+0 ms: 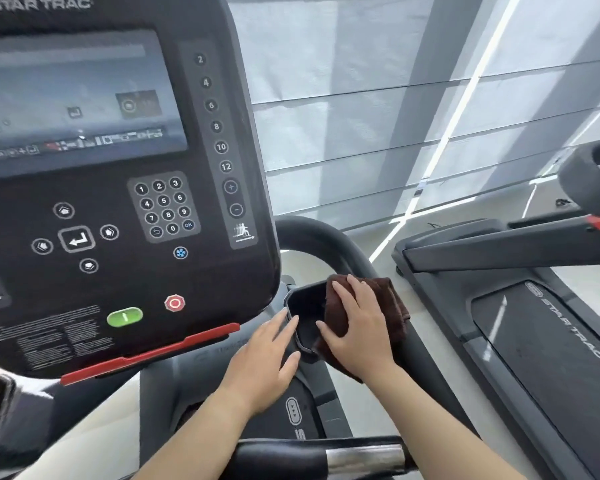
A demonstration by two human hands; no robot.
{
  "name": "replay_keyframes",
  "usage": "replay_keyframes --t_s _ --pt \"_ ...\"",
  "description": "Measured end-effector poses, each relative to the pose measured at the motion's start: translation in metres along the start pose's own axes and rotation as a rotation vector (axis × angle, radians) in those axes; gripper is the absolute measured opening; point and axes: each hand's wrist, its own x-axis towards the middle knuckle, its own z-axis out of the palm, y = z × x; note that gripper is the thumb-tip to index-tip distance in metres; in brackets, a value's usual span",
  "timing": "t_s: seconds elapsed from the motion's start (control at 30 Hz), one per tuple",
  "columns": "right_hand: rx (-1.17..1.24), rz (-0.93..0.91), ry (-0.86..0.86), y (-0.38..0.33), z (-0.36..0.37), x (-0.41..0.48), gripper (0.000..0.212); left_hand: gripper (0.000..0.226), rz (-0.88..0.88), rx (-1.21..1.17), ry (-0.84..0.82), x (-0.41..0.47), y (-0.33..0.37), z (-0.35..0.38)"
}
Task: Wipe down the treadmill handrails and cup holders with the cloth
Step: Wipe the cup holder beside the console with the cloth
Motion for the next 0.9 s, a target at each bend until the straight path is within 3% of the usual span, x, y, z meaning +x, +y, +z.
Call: replay_keyframes --t_s 0.17,0.4,0.63,0.9 --pt "-0.105 -0.003 -0.082 -0.007 0.003 0.021 0.082 0.061 0.010 0.003 0.007 0.001 0.000 0.001" --pt "0.035 -0.068 0.108 0.006 0.005 -0.002 0.062 0.062 0.020 -0.012 -0.007 -0.001 -0.001 0.001" --pt "-0.047 -0.011 -0.010 -0.006 0.000 0.037 0.065 0.061 0.016 -0.004 -0.021 -0.002 0.000 0.000" --pt "0.141 -0.127 0.071 -0.007 -0.008 0.030 0.056 0.061 -0.029 -0.067 0.036 -0.004 -0.005 -0.005"
